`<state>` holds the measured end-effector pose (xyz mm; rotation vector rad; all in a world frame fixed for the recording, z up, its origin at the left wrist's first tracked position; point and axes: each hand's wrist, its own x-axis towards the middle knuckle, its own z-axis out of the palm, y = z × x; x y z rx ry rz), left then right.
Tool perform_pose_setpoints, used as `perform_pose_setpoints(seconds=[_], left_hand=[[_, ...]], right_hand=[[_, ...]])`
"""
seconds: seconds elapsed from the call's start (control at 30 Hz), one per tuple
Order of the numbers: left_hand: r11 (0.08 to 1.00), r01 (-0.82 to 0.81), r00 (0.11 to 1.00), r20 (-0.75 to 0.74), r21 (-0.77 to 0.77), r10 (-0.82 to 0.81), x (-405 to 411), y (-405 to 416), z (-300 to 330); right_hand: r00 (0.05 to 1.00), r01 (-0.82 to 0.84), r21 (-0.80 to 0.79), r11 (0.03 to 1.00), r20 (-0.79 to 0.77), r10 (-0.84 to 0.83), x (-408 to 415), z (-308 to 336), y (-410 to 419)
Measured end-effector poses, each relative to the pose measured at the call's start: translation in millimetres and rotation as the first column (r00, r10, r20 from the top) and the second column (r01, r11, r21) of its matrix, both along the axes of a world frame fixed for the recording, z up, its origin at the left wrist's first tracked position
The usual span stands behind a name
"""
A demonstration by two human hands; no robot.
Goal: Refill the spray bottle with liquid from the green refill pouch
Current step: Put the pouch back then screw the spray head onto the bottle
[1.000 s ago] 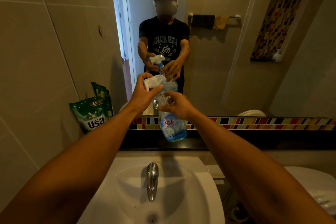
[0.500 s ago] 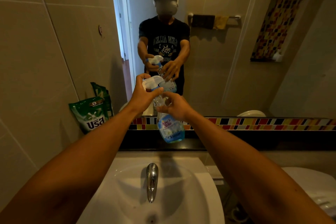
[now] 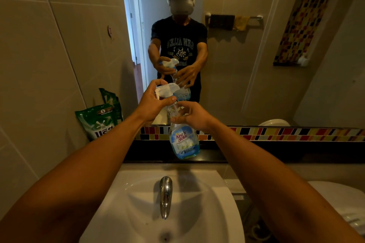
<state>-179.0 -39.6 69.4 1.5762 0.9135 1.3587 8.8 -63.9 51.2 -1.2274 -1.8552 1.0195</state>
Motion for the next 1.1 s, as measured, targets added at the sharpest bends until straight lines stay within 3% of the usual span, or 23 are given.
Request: perform_pose_setpoints(seconds=[0.3, 0.6, 0.9, 1.1], left_hand=[[0.999, 0.038, 0.998, -0.039, -0.015, -0.039, -0.8, -0.1, 3.2], [0.999, -0.019, 0.996, -0.089, 0.046, 0.023, 13.6, -12.4, -3.3], [0.952, -0.136, 0.982, -0.165, -0.273, 0.093, 21.1, -30.8, -61.0], [0.894, -0.071, 0.951, -0.300, -0.443, -0.073, 41.3, -35.7, -106.6]], right_hand=[[0.997, -0.050, -0.081, 0.996, -0.065, 0.044, 6.8, 1.6, -2.5], [0.997, 0.068, -0.044, 0.997, 0.043, -0.066, 7.8, -10.9, 2.9], [0.954, 0.294, -0.029, 0.955, 0.065, -0.291, 28.3, -38.8, 8.8], [0.919, 0.390, 0.027, 0.920, 0.042, -0.391, 38.9, -50.2, 11.0]])
